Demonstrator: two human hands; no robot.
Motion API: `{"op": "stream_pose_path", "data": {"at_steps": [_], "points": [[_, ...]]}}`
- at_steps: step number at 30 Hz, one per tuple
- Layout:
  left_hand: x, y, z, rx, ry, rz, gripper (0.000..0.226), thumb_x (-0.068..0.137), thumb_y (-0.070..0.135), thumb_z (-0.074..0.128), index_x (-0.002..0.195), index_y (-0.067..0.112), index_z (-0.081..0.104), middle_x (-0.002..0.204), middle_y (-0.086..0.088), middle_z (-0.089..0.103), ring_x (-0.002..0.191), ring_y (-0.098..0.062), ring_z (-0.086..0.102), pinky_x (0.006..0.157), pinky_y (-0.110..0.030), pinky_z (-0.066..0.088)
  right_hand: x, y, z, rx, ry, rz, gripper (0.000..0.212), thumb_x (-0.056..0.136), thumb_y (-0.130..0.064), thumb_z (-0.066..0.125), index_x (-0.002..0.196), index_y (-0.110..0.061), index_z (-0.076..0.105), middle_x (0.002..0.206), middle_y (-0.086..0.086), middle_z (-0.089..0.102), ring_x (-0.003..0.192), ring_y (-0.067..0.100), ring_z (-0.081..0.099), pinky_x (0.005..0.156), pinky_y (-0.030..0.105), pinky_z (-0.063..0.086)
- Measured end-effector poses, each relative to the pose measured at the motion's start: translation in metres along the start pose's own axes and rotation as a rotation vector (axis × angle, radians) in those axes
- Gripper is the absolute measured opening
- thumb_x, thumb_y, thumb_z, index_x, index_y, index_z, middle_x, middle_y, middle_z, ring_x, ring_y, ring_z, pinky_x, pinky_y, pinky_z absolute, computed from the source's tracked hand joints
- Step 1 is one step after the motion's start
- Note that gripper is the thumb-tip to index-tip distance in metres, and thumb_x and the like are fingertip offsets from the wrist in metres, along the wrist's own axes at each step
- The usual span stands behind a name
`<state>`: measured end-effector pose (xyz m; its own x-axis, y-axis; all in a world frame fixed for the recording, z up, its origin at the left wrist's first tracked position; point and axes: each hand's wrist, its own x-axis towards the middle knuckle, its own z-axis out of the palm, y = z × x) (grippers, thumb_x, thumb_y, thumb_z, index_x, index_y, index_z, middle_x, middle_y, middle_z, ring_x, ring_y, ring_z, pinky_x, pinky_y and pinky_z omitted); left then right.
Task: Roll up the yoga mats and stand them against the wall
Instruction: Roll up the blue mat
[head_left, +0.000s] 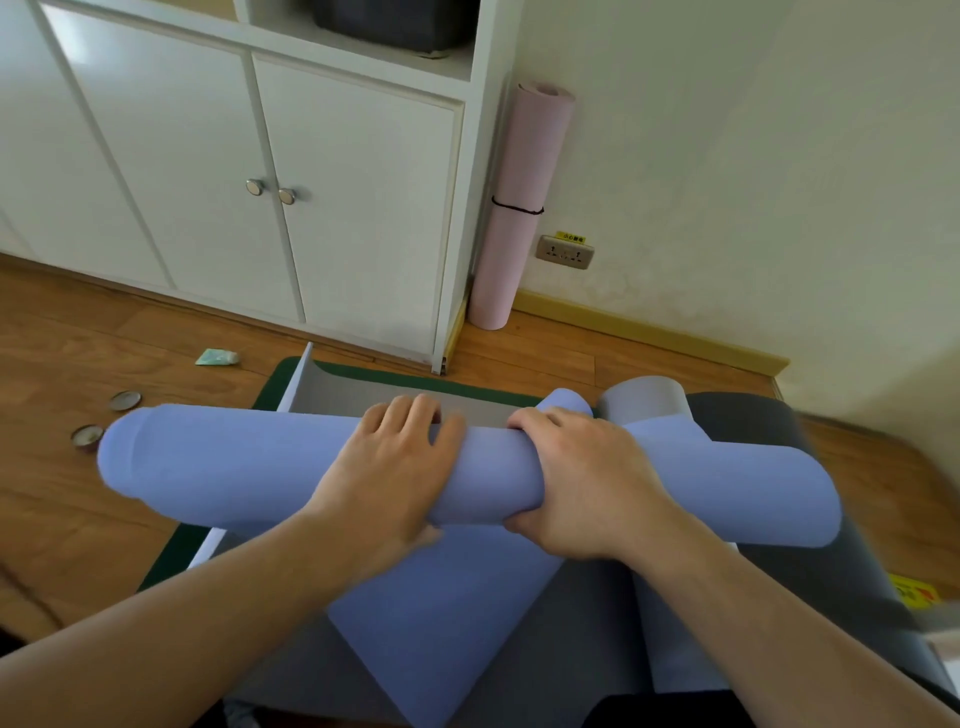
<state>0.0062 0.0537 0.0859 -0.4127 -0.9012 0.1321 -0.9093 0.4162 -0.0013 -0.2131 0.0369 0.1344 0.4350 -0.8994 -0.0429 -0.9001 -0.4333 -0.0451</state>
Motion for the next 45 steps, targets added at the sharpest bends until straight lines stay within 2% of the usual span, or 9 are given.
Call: {"op": "stream_pose_path", "data": {"at_steps": [7, 12, 15, 17, 23, 29, 33, 40, 45], "points": [[0.006, -0.004, -0.008, -0.165, 0.01, 0.02, 0.074, 0.071, 0.051, 0.081, 0.131, 0.028, 0.046, 0.12, 0.008, 0.064, 0.106, -0.018, 0.064, 0.099, -0.035, 0.046, 0.002, 0.003, 0.004, -0.115, -0.075, -0.052, 0.097, 0.069, -0.065, 0.085, 0.145, -0.031, 0.036, 0.136, -0.005, 0.048, 0.123, 0.022, 0.05, 0.103, 0.039, 0.045], [0.002, -0.005, -0.006, -0.091, 0.038, 0.028, 0.081, 0.069, 0.053, 0.081, 0.138, 0.023, 0.051, 0.129, -0.002, 0.061, 0.116, -0.026, 0.059, 0.106, -0.043, 0.046, 0.004, 0.003, 0.003, -0.063, 0.009, -0.006, 0.072, 0.074, -0.062, 0.074, 0.133, -0.034, 0.046, 0.126, -0.01, 0.059, 0.11, 0.018, 0.059, 0.085, 0.034, 0.047], [0.001, 0.001, 0.001, 0.021, 0.052, -0.005, 0.107, 0.053, 0.052, 0.091, 0.142, 0.013, 0.047, 0.128, -0.012, 0.056, 0.115, -0.034, 0.056, 0.101, -0.05, 0.052, 0.001, 0.002, -0.002, 0.03, -0.012, 0.042, 0.072, 0.072, -0.065, 0.076, 0.132, -0.038, 0.047, 0.12, -0.016, 0.059, 0.091, 0.013, 0.053, 0.075, 0.031, 0.045], [0.001, 0.003, 0.0, 0.023, 0.085, -0.014, 0.102, 0.049, 0.042, 0.096, 0.134, 0.011, 0.049, 0.12, -0.012, 0.061, 0.107, -0.033, 0.059, 0.095, -0.049, 0.055, -0.001, 0.002, -0.001, 0.051, -0.055, 0.038, 0.074, 0.071, -0.066, 0.077, 0.133, -0.041, 0.044, 0.119, -0.017, 0.061, 0.09, 0.011, 0.051, 0.072, 0.03, 0.042], [0.005, -0.004, -0.009, -0.045, 0.099, 0.031, 0.076, 0.055, 0.038, 0.094, 0.118, 0.018, 0.056, 0.108, 0.0, 0.069, 0.096, -0.025, 0.066, 0.094, -0.042, 0.054, -0.001, 0.002, 0.002, -0.09, -0.078, -0.023, 0.101, 0.068, -0.068, 0.084, 0.147, -0.032, 0.034, 0.135, -0.006, 0.045, 0.124, 0.021, 0.046, 0.098, 0.036, 0.045], [0.002, -0.001, -0.007, 0.014, 0.065, 0.021, 0.09, 0.057, 0.045, 0.087, 0.135, 0.014, 0.055, 0.131, -0.01, 0.057, 0.118, -0.033, 0.056, 0.104, -0.047, 0.05, 0.002, 0.005, 0.0, -0.012, -0.028, 0.001, 0.071, 0.073, -0.062, 0.076, 0.132, -0.037, 0.045, 0.121, -0.013, 0.058, 0.114, 0.016, 0.056, 0.077, 0.031, 0.043], [0.001, 0.005, -0.003, 0.019, 0.044, -0.029, 0.105, 0.047, 0.041, 0.096, 0.136, 0.011, 0.048, 0.123, -0.011, 0.059, 0.11, -0.033, 0.058, 0.094, -0.047, 0.056, -0.001, 0.006, -0.002, 0.058, -0.089, 0.018, 0.066, 0.07, -0.062, 0.078, 0.122, -0.041, 0.044, 0.11, -0.016, 0.059, 0.107, 0.014, 0.059, 0.077, 0.036, 0.055], [0.006, 0.0, -0.009, -0.072, 0.021, -0.001, 0.096, 0.055, 0.044, 0.092, 0.135, 0.014, 0.048, 0.116, -0.001, 0.07, 0.101, -0.026, 0.069, 0.091, -0.042, 0.057, 0.0, 0.006, 0.005, -0.127, -0.065, -0.05, 0.093, 0.067, -0.067, 0.085, 0.14, -0.031, 0.04, 0.129, -0.006, 0.046, 0.116, 0.021, 0.049, 0.1, 0.038, 0.046], [0.0, 0.002, -0.006, -0.109, -0.008, 0.023, 0.074, 0.067, 0.049, 0.078, 0.131, 0.021, 0.053, 0.124, 0.0, 0.063, 0.11, -0.024, 0.062, 0.099, -0.039, 0.051, 0.002, 0.006, 0.004, -0.079, -0.006, -0.046, 0.069, 0.071, -0.061, 0.075, 0.128, -0.036, 0.045, 0.117, -0.011, 0.059, 0.106, 0.018, 0.057, 0.08, 0.031, 0.043]]}}
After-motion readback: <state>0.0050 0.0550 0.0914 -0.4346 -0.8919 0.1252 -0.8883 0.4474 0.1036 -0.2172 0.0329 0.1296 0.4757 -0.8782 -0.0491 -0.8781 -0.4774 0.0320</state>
